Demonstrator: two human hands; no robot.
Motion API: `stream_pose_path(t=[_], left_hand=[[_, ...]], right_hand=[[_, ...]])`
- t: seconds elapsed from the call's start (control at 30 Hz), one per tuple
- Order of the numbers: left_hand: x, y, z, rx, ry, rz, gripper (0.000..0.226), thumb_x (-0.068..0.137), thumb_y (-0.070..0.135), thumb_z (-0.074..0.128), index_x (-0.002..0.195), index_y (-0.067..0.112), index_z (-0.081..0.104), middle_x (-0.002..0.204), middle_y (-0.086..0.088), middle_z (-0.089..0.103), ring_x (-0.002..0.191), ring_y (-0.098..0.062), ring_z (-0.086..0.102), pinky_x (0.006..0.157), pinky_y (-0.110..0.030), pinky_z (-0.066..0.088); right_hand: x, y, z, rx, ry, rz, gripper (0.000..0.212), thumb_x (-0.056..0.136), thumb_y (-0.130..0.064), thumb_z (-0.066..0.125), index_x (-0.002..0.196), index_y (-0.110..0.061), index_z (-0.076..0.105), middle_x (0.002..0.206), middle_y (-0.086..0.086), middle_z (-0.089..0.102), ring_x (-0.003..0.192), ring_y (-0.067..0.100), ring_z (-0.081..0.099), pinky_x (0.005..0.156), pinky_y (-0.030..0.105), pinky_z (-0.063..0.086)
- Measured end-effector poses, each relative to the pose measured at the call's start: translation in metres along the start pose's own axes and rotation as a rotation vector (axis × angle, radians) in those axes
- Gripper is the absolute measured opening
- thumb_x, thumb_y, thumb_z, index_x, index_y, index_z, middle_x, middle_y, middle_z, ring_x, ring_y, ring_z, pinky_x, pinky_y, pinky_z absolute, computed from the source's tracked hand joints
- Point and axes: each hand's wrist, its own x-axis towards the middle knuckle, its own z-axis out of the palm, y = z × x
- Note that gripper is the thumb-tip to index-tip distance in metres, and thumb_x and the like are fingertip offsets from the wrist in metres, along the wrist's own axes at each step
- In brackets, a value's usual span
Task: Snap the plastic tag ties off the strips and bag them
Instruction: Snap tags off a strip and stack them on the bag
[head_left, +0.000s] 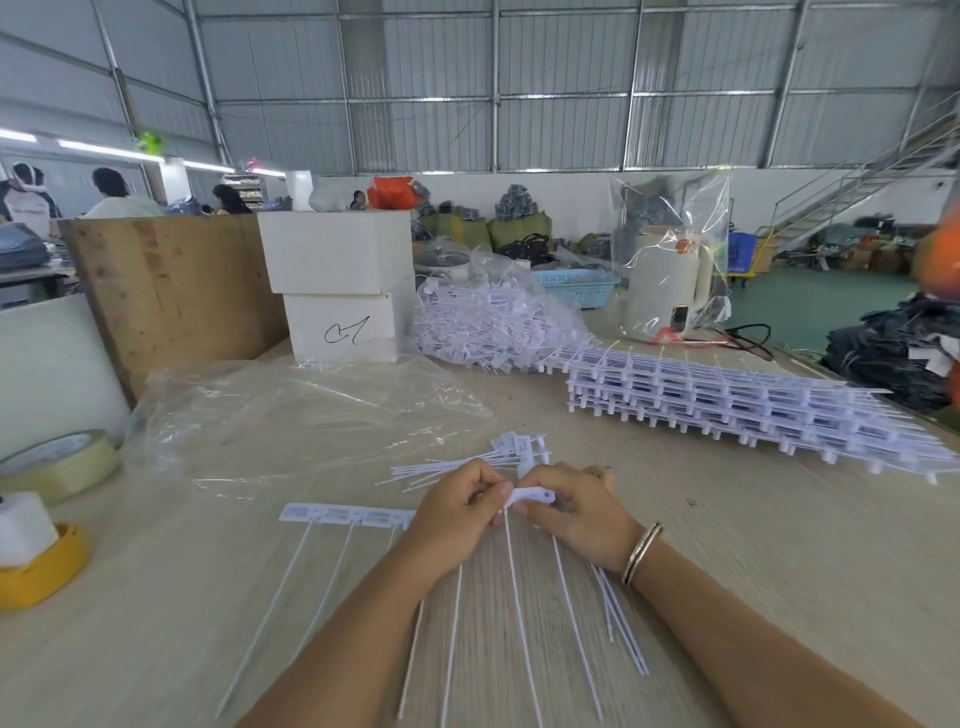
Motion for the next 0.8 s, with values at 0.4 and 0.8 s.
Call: stream_pose_path(t=[0.4, 0.8], left_hand=[[-0.003, 0.010, 0.001, -0.220, 0.061, -0.046, 0.017, 0.097, 0.018, 0.046, 0.086, 0.019, 0.058, 0.049, 0.016, 0.049, 0.051, 0.006, 0.046, 0.050, -0.004, 0.033], [-0.001, 0.019, 0.005, -0.491, 0.079, -0.062, 0.026, 0.096, 0.014, 0.047, 0.078, 0.025, 0.062, 0.057, 0.007, 0.046, 0.059, -0.007, 0.046, 0.060, -0.021, 0.035]], right_hand=[[0.000, -0.001, 0.005, -0.033, 0.197, -0.099, 0.018, 0.085, -0.043, 0.052, 0.079, -0.033, 0.066, 0.068, -0.019, 0.059, 0.071, -0.005, 0.052, 0.085, 0.034, 0.022], [0.000, 0.000, -0.002, 0.811, 0.174, 0.005, 0.015, 0.080, -0.020, 0.060, 0.071, -0.010, 0.067, 0.064, 0.002, 0.065, 0.052, 0.016, 0.056, 0.060, 0.027, 0.049]])
